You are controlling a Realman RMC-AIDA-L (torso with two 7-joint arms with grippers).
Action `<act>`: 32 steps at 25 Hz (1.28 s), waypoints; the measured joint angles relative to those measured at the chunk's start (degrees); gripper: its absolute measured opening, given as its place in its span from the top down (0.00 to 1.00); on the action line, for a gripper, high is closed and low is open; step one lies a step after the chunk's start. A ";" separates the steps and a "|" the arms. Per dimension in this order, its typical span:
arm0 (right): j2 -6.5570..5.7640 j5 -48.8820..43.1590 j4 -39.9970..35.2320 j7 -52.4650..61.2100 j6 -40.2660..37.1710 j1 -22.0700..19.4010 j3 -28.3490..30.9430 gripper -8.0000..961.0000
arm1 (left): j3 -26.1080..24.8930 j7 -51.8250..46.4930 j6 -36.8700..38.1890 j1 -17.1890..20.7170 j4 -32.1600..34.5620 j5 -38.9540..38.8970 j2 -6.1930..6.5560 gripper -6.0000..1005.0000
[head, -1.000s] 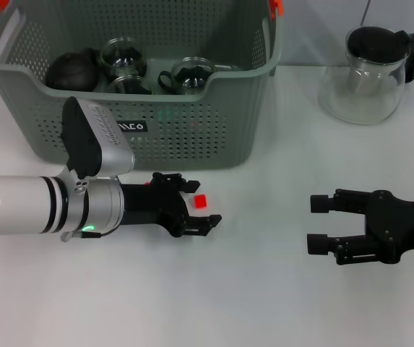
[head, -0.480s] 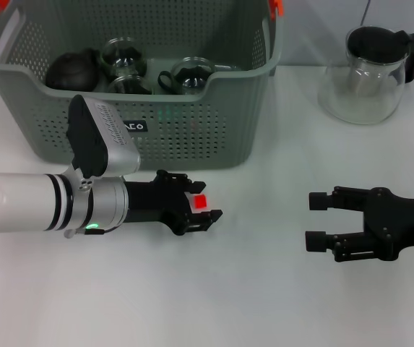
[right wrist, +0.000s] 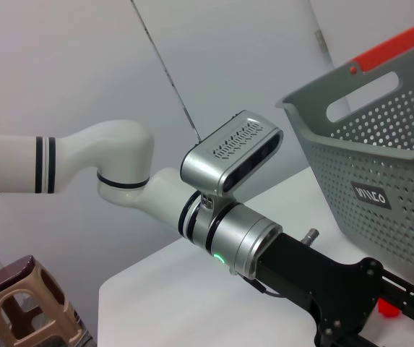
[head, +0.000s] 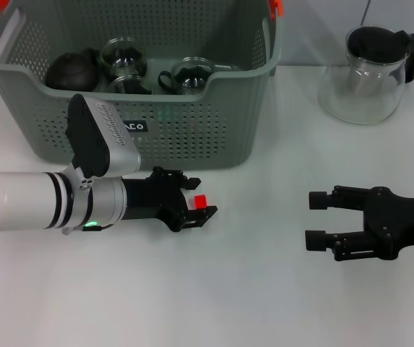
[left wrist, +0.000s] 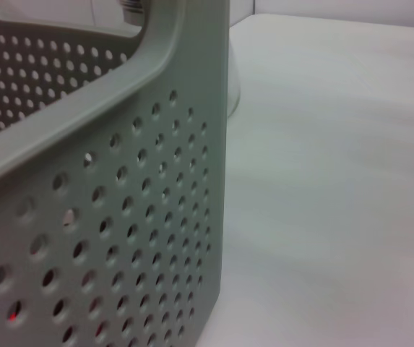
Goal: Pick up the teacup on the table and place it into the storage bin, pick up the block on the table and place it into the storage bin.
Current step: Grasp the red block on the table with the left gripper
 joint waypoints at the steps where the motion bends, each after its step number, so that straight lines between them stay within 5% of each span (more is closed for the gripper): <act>1: 0.00 0.00 0.00 0.00 0.01 0.00 0.01 0.02 | 0.00 0.00 -0.05 -0.01 -0.03 0.00 0.00 0.41; 19: 0.00 0.01 0.00 0.00 0.68 -0.07 0.07 0.02 | 0.20 -0.02 -0.16 -0.71 -1.80 0.03 0.09 0.43; 32: 0.00 -0.02 0.00 -0.09 0.78 -0.31 0.07 0.02 | 0.13 -0.60 -0.18 -0.74 -1.81 0.03 0.06 0.54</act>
